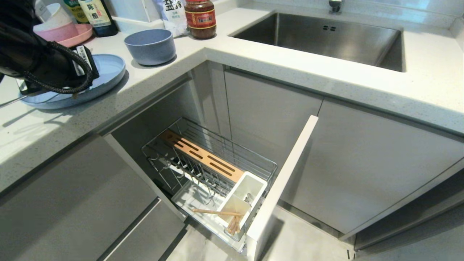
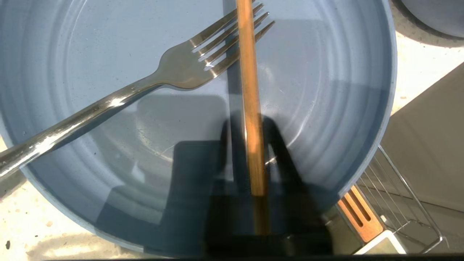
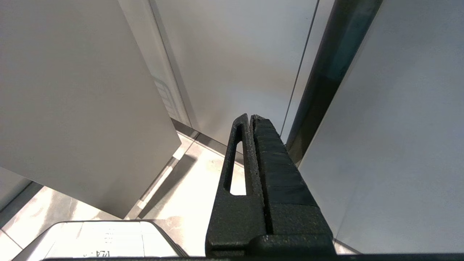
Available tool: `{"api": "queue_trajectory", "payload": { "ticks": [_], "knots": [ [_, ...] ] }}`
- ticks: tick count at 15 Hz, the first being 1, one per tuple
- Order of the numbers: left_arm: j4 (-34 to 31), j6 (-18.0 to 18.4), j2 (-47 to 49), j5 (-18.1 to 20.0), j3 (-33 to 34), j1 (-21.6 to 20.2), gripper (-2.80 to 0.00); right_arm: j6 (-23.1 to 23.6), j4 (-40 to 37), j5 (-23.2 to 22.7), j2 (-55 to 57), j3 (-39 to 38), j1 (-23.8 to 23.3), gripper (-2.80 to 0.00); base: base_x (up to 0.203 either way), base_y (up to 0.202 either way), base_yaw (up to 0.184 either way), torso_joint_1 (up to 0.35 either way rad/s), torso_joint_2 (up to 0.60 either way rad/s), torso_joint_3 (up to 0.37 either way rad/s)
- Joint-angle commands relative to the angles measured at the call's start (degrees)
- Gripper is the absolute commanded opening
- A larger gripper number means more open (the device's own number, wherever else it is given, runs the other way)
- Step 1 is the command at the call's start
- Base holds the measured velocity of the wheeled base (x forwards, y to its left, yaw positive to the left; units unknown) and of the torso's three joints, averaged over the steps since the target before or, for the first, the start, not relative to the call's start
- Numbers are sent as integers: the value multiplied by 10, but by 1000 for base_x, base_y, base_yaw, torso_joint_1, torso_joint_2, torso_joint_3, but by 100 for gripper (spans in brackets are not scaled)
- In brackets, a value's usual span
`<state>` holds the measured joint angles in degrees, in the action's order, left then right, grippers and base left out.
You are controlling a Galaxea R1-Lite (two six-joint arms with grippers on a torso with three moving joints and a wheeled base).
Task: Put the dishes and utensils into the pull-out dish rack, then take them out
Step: Pick up the chopsticks and place it in the cupboard
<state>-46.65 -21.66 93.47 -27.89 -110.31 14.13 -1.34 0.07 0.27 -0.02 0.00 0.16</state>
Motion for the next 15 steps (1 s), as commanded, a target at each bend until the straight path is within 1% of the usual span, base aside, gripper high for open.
{"api": "queue_trajectory", "payload": {
  "ticks": [1,5,11,12,15],
  "knots": [
    [-3,-1,-2,-2,0,0,-280,0,0,0,-2,-1,0,-280,0,0,0,0,0,0],
    [-3,-1,-10,-5,0,0,-280,-1,0,0,-2,-1,0,-280,0,0,0,0,0,0],
    [2,-4,-74,-5,0,5,-280,0,0,0,-2,-1,0,-280,0,0,0,0,0,0],
    [8,-8,-88,-5,0,11,-280,0,0,0,-2,-1,0,-280,0,0,0,0,0,0],
    [40,-37,-117,-1,1,58,-280,0,0,0,-2,-1,0,-280,0,0,0,0,0,0]
  ]
}}
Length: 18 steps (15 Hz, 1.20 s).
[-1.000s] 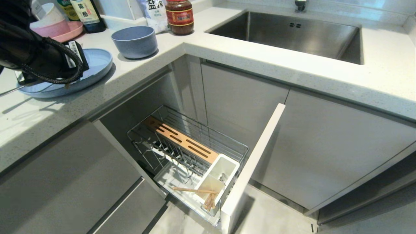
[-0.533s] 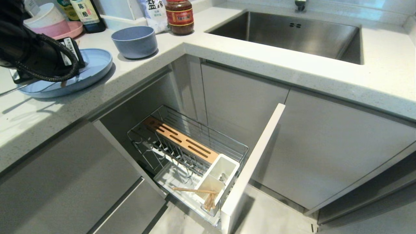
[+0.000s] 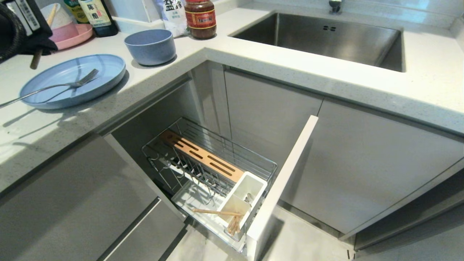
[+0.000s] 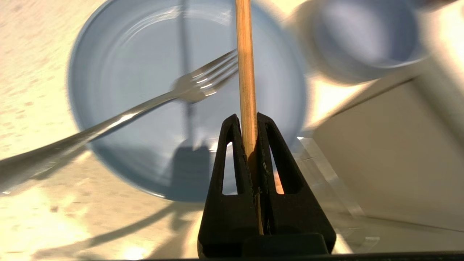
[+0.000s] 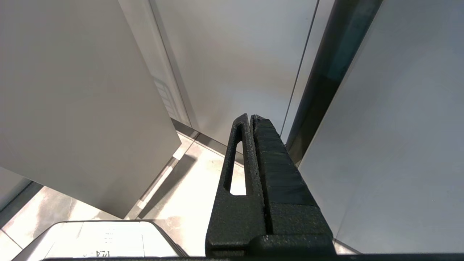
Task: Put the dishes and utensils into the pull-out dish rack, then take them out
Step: Pick up the chopsticks and place it in the cupboard
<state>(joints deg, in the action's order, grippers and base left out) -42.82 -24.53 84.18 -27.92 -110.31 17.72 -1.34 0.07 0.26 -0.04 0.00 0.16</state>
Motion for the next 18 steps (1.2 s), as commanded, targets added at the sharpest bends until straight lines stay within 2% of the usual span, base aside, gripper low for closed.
{"api": "queue_trajectory", "payload": {
  "ticks": [1,5,10,11,14,18],
  "knots": [
    [3,-15,-26,-1,1,41,-280,0,0,0,-2,-1,0,-280,0,0,0,0,0,0],
    [2,-33,-34,0,24,160,-280,0,0,0,-2,-1,0,-280,0,0,0,0,0,0],
    [3,-29,-26,4,100,295,-280,0,0,0,-2,-1,0,-280,0,0,0,0,0,0],
    [3,-17,-19,11,117,306,-280,0,0,0,-2,-1,0,-280,0,0,0,0,0,0],
    [0,58,-8,60,171,309,-280,-1,0,0,-2,-1,0,-280,0,0,0,0,0,0],
    [-109,135,4,131,187,305,-280,0,0,0,-2,-1,0,-280,0,0,0,0,0,0]
  ]
}}
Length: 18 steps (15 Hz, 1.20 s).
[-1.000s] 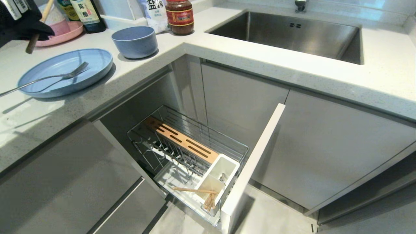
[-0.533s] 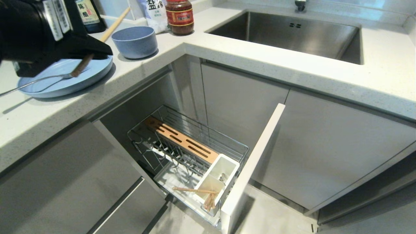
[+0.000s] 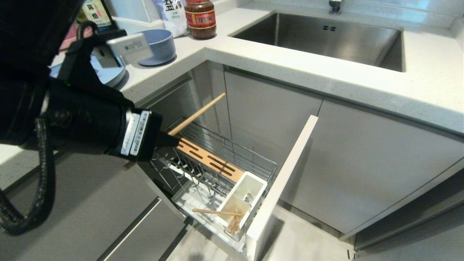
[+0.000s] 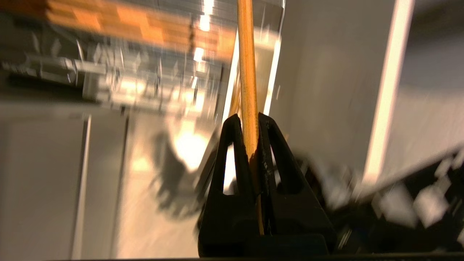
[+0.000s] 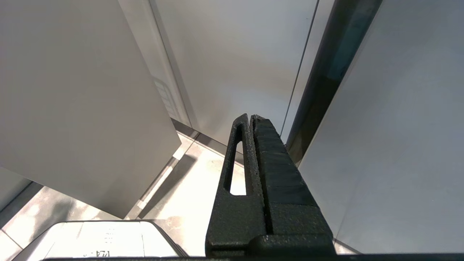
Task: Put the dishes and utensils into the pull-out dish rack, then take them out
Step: Pick up the chopsticks and place it in the cupboard
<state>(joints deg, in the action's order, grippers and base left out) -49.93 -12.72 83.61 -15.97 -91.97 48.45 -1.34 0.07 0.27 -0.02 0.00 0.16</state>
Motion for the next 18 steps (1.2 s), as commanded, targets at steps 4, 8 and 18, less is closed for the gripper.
{"api": "queue_trajectory", "payload": {
  "ticks": [4,8,18],
  "knots": [
    [-102,85,30,26,21,-9,-280,-1,0,0,-2,-1,0,-280,0,0,0,0,0,0],
    [-108,148,53,26,57,-19,-280,-1,0,0,-2,-1,0,-280,0,0,0,0,0,0],
    [-151,227,110,31,84,-29,-280,0,0,0,-2,-1,0,-280,0,0,0,0,0,0]
  ]
}}
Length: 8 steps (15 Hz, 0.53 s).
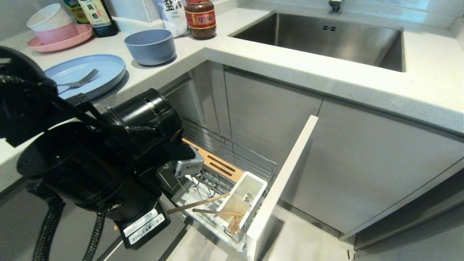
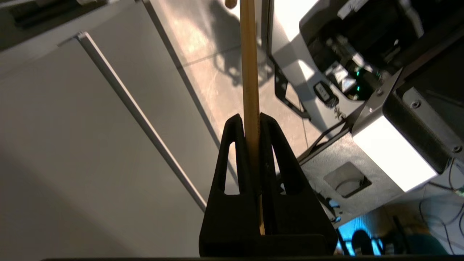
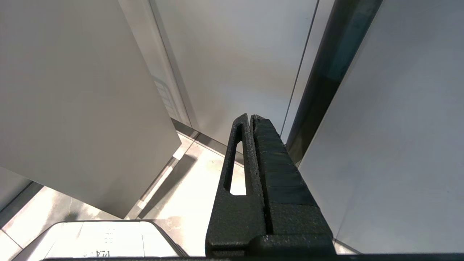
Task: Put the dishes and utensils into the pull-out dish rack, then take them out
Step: Pick up the chopsticks and place it in the cupboard
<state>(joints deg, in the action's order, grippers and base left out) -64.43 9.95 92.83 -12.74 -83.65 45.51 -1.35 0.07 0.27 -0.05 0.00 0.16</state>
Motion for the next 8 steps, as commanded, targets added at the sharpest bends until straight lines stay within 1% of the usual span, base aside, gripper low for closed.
{"api": "queue_trajectory", "payload": {
  "ticks": [1,4,8],
  "knots": [
    [-6,1,29,0,0,1,-280,-1,0,0,-2,-1,0,-280,0,0,0,0,0,0],
    [-6,0,53,0,-2,6,-280,0,0,0,-2,-1,0,-280,0,0,0,0,0,0],
    [-1,-1,82,15,-9,12,-280,0,0,0,-2,-1,0,-280,0,0,0,0,0,0]
  ]
}}
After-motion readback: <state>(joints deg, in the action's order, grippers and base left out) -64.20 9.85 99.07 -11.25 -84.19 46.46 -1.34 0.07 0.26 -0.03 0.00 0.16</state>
